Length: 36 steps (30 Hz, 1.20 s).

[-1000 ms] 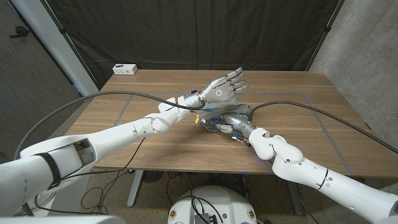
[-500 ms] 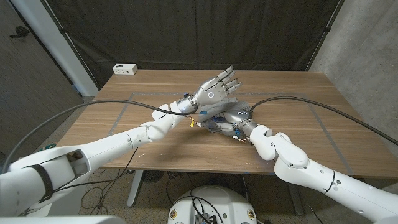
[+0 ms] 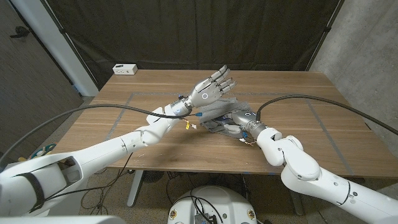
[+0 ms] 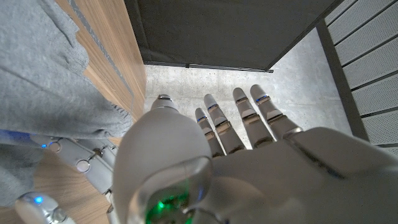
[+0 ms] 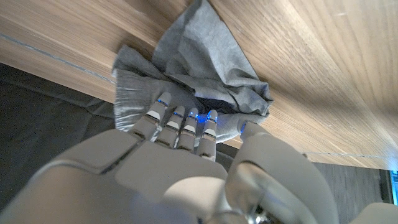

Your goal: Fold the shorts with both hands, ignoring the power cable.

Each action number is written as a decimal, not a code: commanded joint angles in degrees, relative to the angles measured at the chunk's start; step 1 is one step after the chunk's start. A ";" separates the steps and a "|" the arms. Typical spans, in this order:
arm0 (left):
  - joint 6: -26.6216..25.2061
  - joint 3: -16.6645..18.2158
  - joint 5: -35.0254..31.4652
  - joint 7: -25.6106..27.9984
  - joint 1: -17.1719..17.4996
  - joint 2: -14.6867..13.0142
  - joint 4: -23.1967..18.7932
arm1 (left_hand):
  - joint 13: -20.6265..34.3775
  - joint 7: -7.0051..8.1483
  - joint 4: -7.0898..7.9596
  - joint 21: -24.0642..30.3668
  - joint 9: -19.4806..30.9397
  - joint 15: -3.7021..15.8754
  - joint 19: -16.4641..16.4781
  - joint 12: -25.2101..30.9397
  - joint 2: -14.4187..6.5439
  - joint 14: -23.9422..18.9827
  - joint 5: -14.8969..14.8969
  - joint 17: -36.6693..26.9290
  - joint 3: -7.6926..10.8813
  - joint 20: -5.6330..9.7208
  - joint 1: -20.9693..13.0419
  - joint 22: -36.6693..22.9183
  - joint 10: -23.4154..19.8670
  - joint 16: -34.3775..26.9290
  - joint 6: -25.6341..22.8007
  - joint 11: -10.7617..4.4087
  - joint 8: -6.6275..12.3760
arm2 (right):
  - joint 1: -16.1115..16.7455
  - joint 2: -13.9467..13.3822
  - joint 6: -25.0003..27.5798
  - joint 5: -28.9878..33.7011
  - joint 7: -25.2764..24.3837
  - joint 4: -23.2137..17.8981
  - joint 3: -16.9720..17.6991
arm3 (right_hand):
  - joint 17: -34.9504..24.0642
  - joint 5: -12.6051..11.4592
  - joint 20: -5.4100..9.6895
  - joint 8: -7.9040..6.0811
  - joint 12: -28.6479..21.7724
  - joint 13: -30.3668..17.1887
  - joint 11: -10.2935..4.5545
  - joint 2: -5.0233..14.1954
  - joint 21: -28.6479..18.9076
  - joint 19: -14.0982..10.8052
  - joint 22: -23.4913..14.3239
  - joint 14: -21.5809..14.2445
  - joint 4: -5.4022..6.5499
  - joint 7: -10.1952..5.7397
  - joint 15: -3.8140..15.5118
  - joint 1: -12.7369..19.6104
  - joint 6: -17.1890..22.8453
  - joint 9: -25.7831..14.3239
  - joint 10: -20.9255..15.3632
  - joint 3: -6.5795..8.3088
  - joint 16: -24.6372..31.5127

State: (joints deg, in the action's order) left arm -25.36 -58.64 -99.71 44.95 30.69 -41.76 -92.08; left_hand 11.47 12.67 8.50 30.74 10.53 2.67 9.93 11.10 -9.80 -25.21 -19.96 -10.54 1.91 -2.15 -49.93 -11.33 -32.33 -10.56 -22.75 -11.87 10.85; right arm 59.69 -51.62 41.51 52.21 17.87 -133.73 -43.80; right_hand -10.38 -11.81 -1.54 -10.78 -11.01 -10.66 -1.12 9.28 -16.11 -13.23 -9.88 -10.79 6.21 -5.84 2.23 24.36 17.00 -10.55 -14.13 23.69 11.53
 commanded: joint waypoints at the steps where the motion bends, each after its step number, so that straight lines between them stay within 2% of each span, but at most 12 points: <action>1: -0.92 3.74 2.89 0.67 4.07 -1.36 -3.54 | -0.01 0.11 0.07 -0.04 0.14 9.88 0.23 0.44 -0.33 0.18 -0.15 -0.05 0.27 0.15 -0.14 -0.13 -0.44 -0.19 -0.43 0.18 0.23 | 6.63 -2.50 8.88 6.26 4.02 -6.04 4.01 | -0.17 0.10 -0.02 -0.35 -0.42 -0.20 -0.12 -0.33 0.18 -0.73 -0.01 -0.84 -0.21 0.13 2.17 -0.29 0.75 -0.07 -0.81 0.07 0.30; 8: -1.83 6.67 6.32 -0.08 7.26 -2.06 -6.20 | -0.02 0.10 0.03 -0.02 0.14 9.84 0.27 0.44 -0.27 0.19 -0.09 -0.03 0.32 0.04 -0.10 -0.12 -0.39 -0.18 -0.58 0.18 0.29 | 9.66 -2.96 13.35 9.63 4.76 -8.27 6.39 | -0.18 0.07 0.00 -0.37 -0.46 -0.20 -0.11 -0.41 0.24 -1.08 -0.01 -1.08 -0.15 0.06 2.25 -0.51 0.92 -0.07 -1.04 0.05 0.30; 12: -2.14 8.63 8.97 -1.54 9.52 -2.70 -8.28 | -0.02 0.09 0.02 -0.01 0.14 9.79 0.30 0.44 -0.22 0.20 -0.05 -0.02 0.33 0.01 -0.05 -0.12 -0.38 -0.18 -0.70 0.18 0.33 | 11.76 -2.65 14.54 9.46 2.75 -9.11 8.72 | -0.17 0.04 0.01 -0.44 -0.49 -0.20 -0.03 -0.40 0.32 -1.18 -0.01 -1.21 -0.14 -0.01 2.24 -0.61 1.18 -0.07 -1.21 0.08 0.28; 17: -3.47 11.66 13.77 -2.78 13.26 -2.79 -10.58 | -0.03 0.08 0.02 0.06 0.15 9.68 0.50 0.43 -0.04 0.28 0.07 0.01 0.31 -0.10 0.15 -0.10 -0.31 -0.15 -1.02 0.18 0.43 | 14.75 -0.78 14.93 5.79 -3.88 -9.45 13.22 | -0.17 -0.01 0.18 -0.45 -0.49 -0.20 -0.18 -0.25 0.39 -1.28 -0.01 -1.22 -0.12 -0.02 2.34 -0.65 1.29 -0.07 -1.28 0.19 0.23; 19: -3.87 12.87 15.96 -3.10 14.68 -2.64 -11.50 | -0.04 0.09 0.03 0.08 0.15 9.63 0.58 0.37 0.07 0.41 0.15 0.03 0.28 -0.12 0.27 -0.10 -0.11 -0.11 -1.16 0.19 0.46 | 17.66 1.42 12.44 1.60 -11.48 -9.05 16.56 | -0.15 -0.02 0.18 -0.45 -0.48 -0.20 -0.14 -0.22 0.43 -1.30 -0.01 -1.23 -0.15 -0.03 2.34 -0.64 1.32 -0.07 -1.32 0.24 0.20; 21: -4.38 14.17 18.32 -3.00 16.09 -2.31 -12.31 | -0.05 0.10 0.08 0.07 0.15 9.56 0.56 0.25 0.21 0.63 0.35 0.04 0.23 -0.14 0.60 -0.09 0.31 -0.05 -1.44 0.20 0.50 | 18.38 2.46 10.50 -2.12 -14.46 -8.75 18.54 | -0.12 -0.05 0.21 -0.42 -0.43 -0.20 -0.22 -0.17 0.49 -1.30 -0.01 -1.17 -0.23 -0.02 2.35 -0.56 1.30 -0.06 -1.23 0.34 0.13; 22: -4.79 14.73 19.16 -2.83 16.71 -2.10 -12.56 | -0.05 0.11 0.10 0.08 0.15 9.55 0.60 0.28 0.26 0.76 0.44 0.05 0.21 -0.31 0.75 -0.09 0.31 -0.02 -1.53 0.21 0.51 | 20.28 4.15 6.65 -6.63 -18.95 -7.85 21.59 | -0.12 -0.06 0.25 -0.42 -0.41 -0.20 -0.26 -0.16 0.51 -1.30 -0.01 -1.17 -0.25 -0.04 2.32 -0.55 1.31 -0.06 -1.18 0.36 0.12; 23: -5.10 15.28 20.04 -2.64 17.29 -1.91 -12.81 | -0.05 0.11 0.11 0.08 0.14 9.54 0.60 0.16 0.32 0.89 0.53 0.05 0.20 -0.36 0.88 -0.08 0.67 0.00 -1.62 0.25 0.51 | 21.48 5.00 3.53 -10.77 -20.99 -7.38 24.13 | -0.11 -0.07 0.23 -0.41 -0.38 -0.19 -0.20 -0.15 0.56 -1.28 -0.01 -0.98 -0.27 -0.04 2.30 -0.55 1.32 -0.06 -1.14 0.39 0.02; 25: -5.41 16.45 22.30 -2.52 18.49 -1.60 -13.56 | -0.05 0.11 0.12 0.07 0.14 9.52 0.57 0.15 0.34 0.89 0.57 0.05 0.19 -0.43 0.95 -0.08 0.72 -0.01 -1.65 0.24 0.50 | 21.14 6.09 0.64 -14.66 -23.29 -5.93 25.17 | -0.10 -0.08 0.27 -0.33 -0.28 -0.19 -0.09 -0.16 0.70 -1.15 -0.01 -0.63 -0.32 -0.03 2.34 -0.55 1.20 -0.06 -0.95 0.45 -0.16; 27: -5.52 17.65 24.93 -2.42 19.68 -1.20 -14.38 | -0.06 0.11 0.16 0.06 0.13 9.44 0.56 0.06 0.42 1.14 0.72 0.05 0.13 -0.54 1.20 -0.08 1.07 0.05 -1.71 0.24 0.48 | 22.16 7.72 -5.37 -20.67 -26.99 -3.89 27.87 | -0.11 -0.09 0.28 -0.20 -0.16 -0.19 -0.06 -0.15 0.79 -1.12 -0.02 -0.22 -0.34 -0.07 2.32 -0.58 0.90 -0.06 -0.68 0.48 -0.34; 30: -5.36 19.57 29.39 -2.24 21.43 -0.50 -15.76 | -0.07 0.11 0.28 0.05 0.10 8.61 0.54 -0.10 0.61 1.72 1.15 0.03 -0.04 -0.74 1.93 -0.08 1.93 0.11 -1.47 0.45 0.24 | 20.53 8.25 -6.27 -21.49 -30.00 -2.29 26.27 | -0.16 -0.08 0.58 0.00 0.09 -0.20 -0.24 -0.08 1.06 -0.90 -0.02 0.68 -0.42 0.02 2.19 -0.63 0.42 -0.06 -0.03 0.48 -0.64; 36: -3.71 23.16 37.68 -1.59 24.30 0.07 -18.01 | -0.10 0.05 0.45 -0.17 0.04 7.70 0.03 -0.38 0.65 2.71 2.02 -0.01 -0.26 -1.22 3.30 -0.10 3.90 0.12 -0.23 1.15 -0.35 | 18.94 9.27 -13.93 -29.07 -34.14 1.45 27.05 | -0.34 0.01 0.70 0.22 0.38 -0.20 -0.29 0.07 1.46 -0.55 -0.04 1.76 -0.55 0.05 2.09 -0.78 -0.22 -0.07 0.92 0.29 -0.80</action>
State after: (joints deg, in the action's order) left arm -30.05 -41.60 -74.58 42.72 49.33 -42.85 -105.99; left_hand 11.17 12.59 8.50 30.77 10.39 2.37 9.97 10.70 -9.27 -22.84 -18.18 -10.40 1.90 -2.74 -47.44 -11.32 -28.93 -10.56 -23.62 -10.94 10.79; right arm 78.56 -45.92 40.92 39.42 -3.67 -137.76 -20.96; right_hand -10.55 -11.81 -1.12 -10.78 -10.80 -10.67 -1.44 9.30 -14.80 -13.83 -9.88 -9.35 5.98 -5.74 2.15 23.90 17.07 -10.53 -13.37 23.94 10.80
